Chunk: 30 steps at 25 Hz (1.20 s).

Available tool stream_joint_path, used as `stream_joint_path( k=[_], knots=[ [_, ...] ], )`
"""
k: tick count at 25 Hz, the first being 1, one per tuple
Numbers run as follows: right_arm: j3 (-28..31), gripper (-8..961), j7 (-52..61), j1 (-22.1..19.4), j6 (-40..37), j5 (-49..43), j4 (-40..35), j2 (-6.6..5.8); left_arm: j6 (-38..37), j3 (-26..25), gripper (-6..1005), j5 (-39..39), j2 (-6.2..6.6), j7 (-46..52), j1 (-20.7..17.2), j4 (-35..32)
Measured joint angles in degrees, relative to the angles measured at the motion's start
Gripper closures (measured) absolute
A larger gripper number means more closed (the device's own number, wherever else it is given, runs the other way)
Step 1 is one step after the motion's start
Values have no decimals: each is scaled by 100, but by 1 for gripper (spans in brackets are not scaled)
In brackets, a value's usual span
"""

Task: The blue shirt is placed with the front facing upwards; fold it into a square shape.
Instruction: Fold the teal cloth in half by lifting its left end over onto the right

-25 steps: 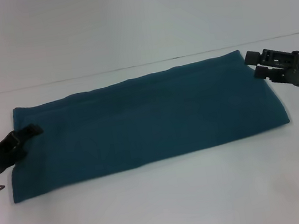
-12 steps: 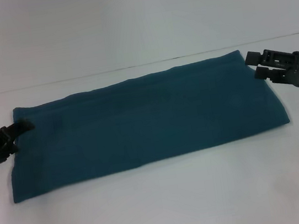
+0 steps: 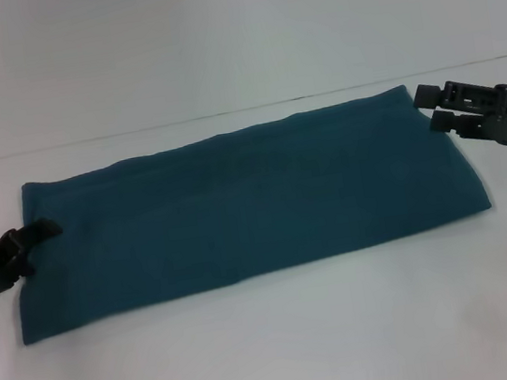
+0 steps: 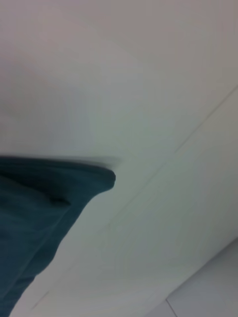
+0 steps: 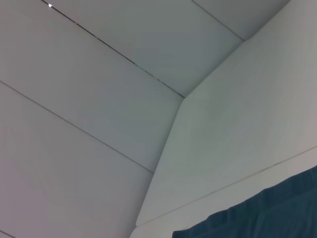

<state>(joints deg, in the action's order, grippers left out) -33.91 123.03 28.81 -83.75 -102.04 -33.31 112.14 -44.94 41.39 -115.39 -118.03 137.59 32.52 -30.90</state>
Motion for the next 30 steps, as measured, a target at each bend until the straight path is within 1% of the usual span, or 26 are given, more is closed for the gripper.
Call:
stream_joint_path(
  k=[6,9,12,14,16,19,22,24,27,30],
  knots=[
    [7,59,6,2,16,0,0,-3,-4,0,157,-51,4,34,19,4],
    [25,59,11,2,18,0,0,-8,-232,-52,157,-13,-9,33,-55,-243],
    [48,59,11,2,17,0,0,-10,-565,-68,157,-6,-40,98,-178,-697],
    [53,60,8,2,17,0,0,-10,-825,-64,157,-88,-4,172,-213,-878],
    [53,60,-1,-2,17,0,0,-10,-1042,-64,157,-298,103,284,-189,-924],
    [54,60,-12,-16,16,0,0,-11,-1270,-71,157,-959,232,477,-72,-941],
    [53,60,-13,-28,17,-1,0,-16,-1313,-65,158,-1343,265,511,31,-961],
    [52,60,-17,-30,17,0,0,-16,-1221,-62,156,-1472,245,532,81,-950],
    [51,60,-24,-27,17,-10,1,-17,-947,-55,152,-1499,148,623,111,-906],
    [52,60,-25,-31,17,-16,4,-18,-708,-20,152,-1503,81,733,139,-824]
  ],
)
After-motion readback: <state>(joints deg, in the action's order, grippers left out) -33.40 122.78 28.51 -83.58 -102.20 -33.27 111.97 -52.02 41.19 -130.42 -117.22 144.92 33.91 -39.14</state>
